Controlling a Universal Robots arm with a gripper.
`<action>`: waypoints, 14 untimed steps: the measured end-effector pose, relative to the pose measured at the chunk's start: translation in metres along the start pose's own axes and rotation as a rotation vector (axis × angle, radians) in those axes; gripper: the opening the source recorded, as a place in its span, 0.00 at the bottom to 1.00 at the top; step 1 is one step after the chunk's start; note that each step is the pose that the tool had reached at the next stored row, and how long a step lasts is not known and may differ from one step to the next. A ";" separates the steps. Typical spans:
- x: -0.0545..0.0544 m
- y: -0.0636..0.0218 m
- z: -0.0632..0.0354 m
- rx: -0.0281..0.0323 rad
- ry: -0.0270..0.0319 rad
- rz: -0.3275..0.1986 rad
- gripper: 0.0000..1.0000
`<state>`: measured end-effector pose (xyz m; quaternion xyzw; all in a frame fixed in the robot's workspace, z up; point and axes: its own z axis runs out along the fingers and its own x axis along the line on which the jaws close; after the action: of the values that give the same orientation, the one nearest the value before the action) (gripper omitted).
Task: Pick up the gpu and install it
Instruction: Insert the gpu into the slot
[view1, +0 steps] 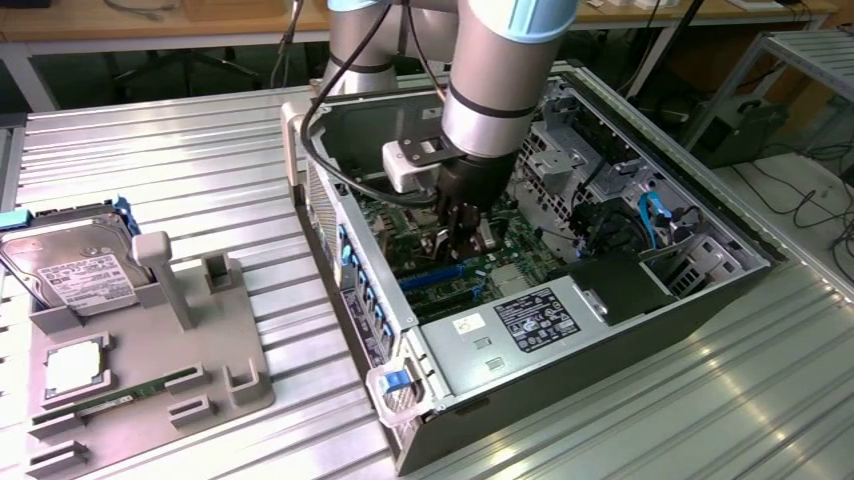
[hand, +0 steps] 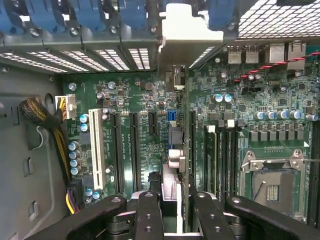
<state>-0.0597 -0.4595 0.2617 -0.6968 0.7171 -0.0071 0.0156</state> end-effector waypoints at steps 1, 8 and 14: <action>0.000 0.0007 0.0007 0.0000 0.0001 0.000 0.28; 0.001 0.0057 0.0060 0.0000 0.0001 0.000 0.28; 0.002 0.0073 0.0125 -0.0015 0.0003 0.001 0.28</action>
<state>-0.0667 -0.4608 0.2490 -0.6966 0.7173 -0.0066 0.0149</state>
